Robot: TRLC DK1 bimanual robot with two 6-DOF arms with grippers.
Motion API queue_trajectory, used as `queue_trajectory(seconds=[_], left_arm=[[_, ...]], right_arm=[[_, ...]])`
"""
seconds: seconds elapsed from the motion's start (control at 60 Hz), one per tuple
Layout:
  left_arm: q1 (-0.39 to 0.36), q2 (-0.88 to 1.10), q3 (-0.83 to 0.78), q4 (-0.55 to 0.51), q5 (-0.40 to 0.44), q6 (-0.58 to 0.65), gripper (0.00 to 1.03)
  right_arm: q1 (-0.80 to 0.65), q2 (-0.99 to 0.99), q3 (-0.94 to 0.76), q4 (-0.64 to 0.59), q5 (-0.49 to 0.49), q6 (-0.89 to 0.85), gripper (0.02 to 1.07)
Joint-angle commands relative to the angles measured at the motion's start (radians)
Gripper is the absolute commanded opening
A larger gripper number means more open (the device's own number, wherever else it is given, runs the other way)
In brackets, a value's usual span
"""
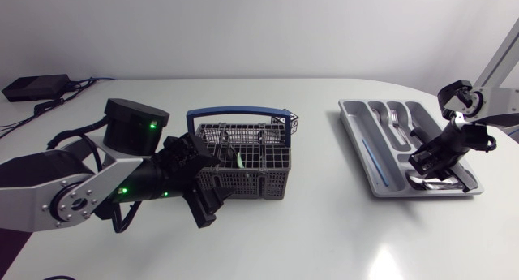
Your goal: Transfer all utensils from the basket to the drawer tray.
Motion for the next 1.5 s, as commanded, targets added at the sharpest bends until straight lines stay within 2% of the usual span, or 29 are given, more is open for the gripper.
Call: queue_trajectory(seconds=[0.0,0.1,0.133,0.167,0.367,0.483,0.717,0.983,1.2,1.283,1.333,1.483], left_arm=[[-0.008,0.016,0.028,-0.007,-0.005,-0.006,0.87],[-0.006,0.010,0.029,-0.010,-0.005,-0.006,0.87],[-0.005,0.007,0.029,-0.012,-0.005,-0.007,0.87],[-0.003,0.000,0.028,-0.013,-0.005,-0.007,0.87],[0.003,-0.023,0.020,-0.018,-0.005,-0.018,0.87],[0.009,-0.042,0.008,-0.020,-0.005,-0.018,0.87],[0.040,-0.060,-0.015,-0.020,-0.005,-0.012,0.87],[0.075,-0.066,-0.027,-0.018,0.022,0.001,0.87],[0.086,-0.072,-0.038,-0.015,0.022,0.005,0.87],[0.086,-0.072,-0.038,-0.013,0.024,0.005,0.87],[0.086,-0.072,-0.038,-0.012,0.024,0.005,0.87],[0.083,-0.072,-0.033,-0.012,0.024,0.005,0.87]], right_arm=[[-0.003,-0.062,0.011,0.003,-0.057,-0.022,0.53],[0.023,-0.153,0.045,-0.074,-0.150,0.047,0.76],[0.045,-0.182,0.057,-0.101,-0.173,0.093,0.99],[0.066,-0.210,0.065,-0.130,-0.198,0.142,1.03],[0.217,-0.329,0.048,-0.175,-0.271,0.401,1.03],[0.352,-0.381,0.025,-0.173,-0.299,0.648,1.03],[0.643,-0.377,0.000,-0.126,-0.304,1.140,1.03],[0.859,-0.349,-0.010,-0.026,-0.343,1.483,1.03],[0.944,-0.277,0.054,0.026,-0.353,1.760,1.03],[0.953,-0.263,0.077,0.041,-0.366,1.849,0.93],[0.953,-0.257,0.088,0.071,-0.356,1.940,0.93],[0.981,-0.187,0.154,0.014,-0.320,2.046,0.93]])
